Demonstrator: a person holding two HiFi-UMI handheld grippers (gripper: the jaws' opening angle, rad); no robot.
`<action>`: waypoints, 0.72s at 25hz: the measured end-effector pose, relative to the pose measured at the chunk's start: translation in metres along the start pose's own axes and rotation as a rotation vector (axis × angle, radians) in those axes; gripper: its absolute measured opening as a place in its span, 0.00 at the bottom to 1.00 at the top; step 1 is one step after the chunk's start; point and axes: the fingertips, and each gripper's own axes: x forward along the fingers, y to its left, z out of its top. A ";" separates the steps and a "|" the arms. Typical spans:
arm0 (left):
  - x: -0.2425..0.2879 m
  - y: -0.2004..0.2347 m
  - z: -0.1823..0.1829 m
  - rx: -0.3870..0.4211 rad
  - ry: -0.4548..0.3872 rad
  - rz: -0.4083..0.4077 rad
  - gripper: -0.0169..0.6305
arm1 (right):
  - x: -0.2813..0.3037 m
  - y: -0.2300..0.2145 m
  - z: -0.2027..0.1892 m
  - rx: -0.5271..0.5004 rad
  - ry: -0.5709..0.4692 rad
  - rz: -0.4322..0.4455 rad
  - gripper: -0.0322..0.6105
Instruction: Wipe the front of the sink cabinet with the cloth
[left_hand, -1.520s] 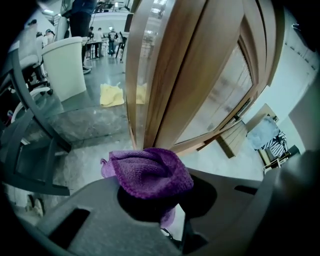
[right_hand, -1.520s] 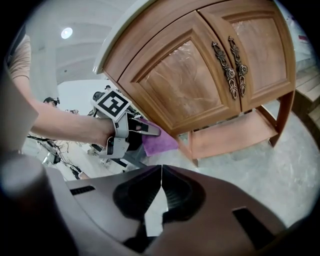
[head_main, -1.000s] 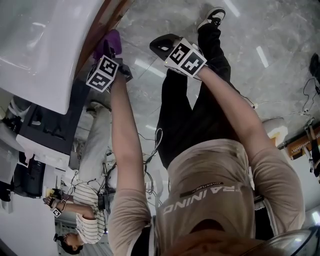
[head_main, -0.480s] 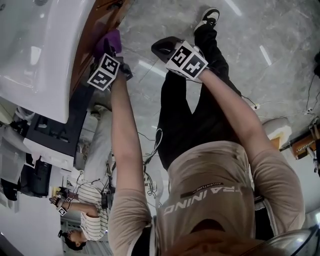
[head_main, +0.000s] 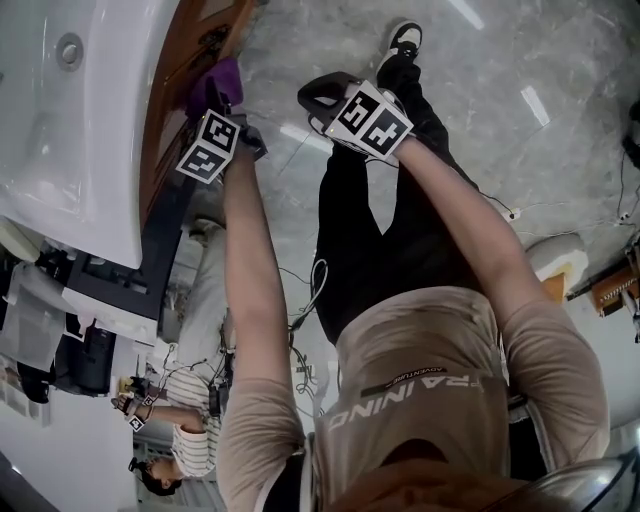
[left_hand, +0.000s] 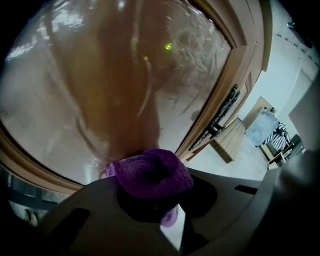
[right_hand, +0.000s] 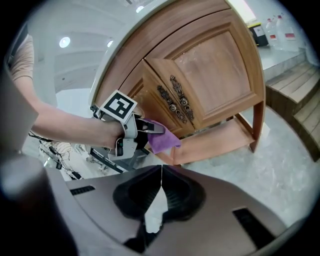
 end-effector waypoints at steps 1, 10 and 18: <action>0.004 -0.006 0.003 0.005 -0.001 -0.002 0.10 | -0.002 -0.006 0.003 -0.001 -0.003 -0.001 0.07; 0.025 -0.042 0.017 0.011 0.003 0.016 0.10 | -0.029 -0.045 0.011 0.015 0.004 -0.011 0.07; 0.030 -0.052 0.018 0.002 0.030 0.057 0.10 | -0.041 -0.065 0.006 0.031 0.029 -0.002 0.07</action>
